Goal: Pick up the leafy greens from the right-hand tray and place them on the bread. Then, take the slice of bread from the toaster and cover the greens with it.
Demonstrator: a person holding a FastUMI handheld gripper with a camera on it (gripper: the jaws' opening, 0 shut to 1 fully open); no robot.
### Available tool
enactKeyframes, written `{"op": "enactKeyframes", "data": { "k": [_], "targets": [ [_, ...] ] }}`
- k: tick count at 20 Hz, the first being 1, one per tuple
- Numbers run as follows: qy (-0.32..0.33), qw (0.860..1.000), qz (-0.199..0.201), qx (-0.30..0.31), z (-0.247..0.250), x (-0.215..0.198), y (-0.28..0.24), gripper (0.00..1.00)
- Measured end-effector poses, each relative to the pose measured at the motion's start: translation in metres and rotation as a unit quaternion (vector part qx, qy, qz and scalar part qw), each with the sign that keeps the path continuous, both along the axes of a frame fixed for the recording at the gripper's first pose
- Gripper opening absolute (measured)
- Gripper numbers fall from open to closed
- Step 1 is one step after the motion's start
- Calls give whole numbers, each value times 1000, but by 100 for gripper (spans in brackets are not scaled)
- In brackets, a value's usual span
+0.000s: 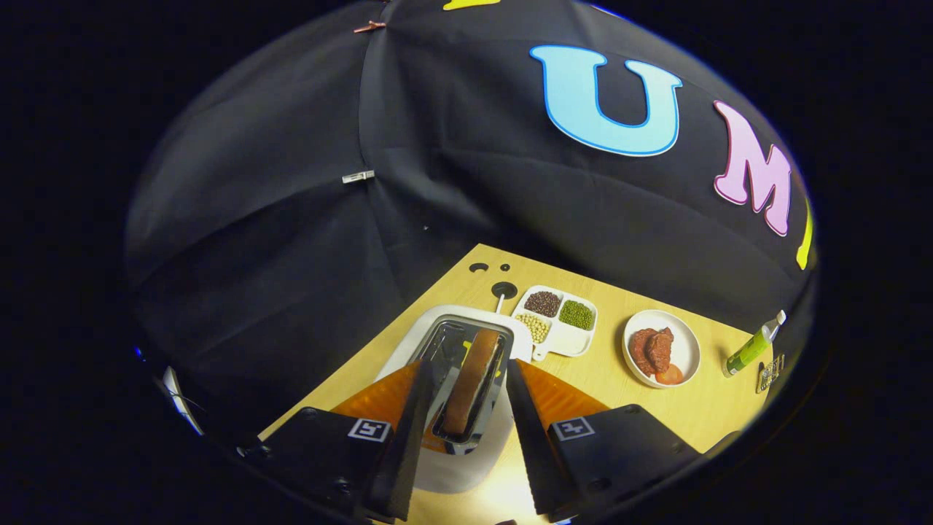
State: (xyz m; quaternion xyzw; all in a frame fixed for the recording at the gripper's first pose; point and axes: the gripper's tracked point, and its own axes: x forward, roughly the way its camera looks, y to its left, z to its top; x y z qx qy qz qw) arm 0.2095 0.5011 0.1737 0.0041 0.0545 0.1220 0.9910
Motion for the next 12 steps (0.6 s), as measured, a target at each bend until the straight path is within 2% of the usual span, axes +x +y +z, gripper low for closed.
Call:
{"op": "enactKeyframes", "data": {
  "k": [5, 6, 7, 10, 12],
  "targets": [
    [34, 999, -28, -11, -22, 17, -3, 65],
    [25, 999, -37, -13, -15, 10, -9, 64],
    [27, 999, -37, -7, -19, 22, -7, 53],
    [39, 999, -33, 15, -15, 15, -2, 17],
    [15, 999, -33, 22, 4, 3, -5, 14]
  ]
}}
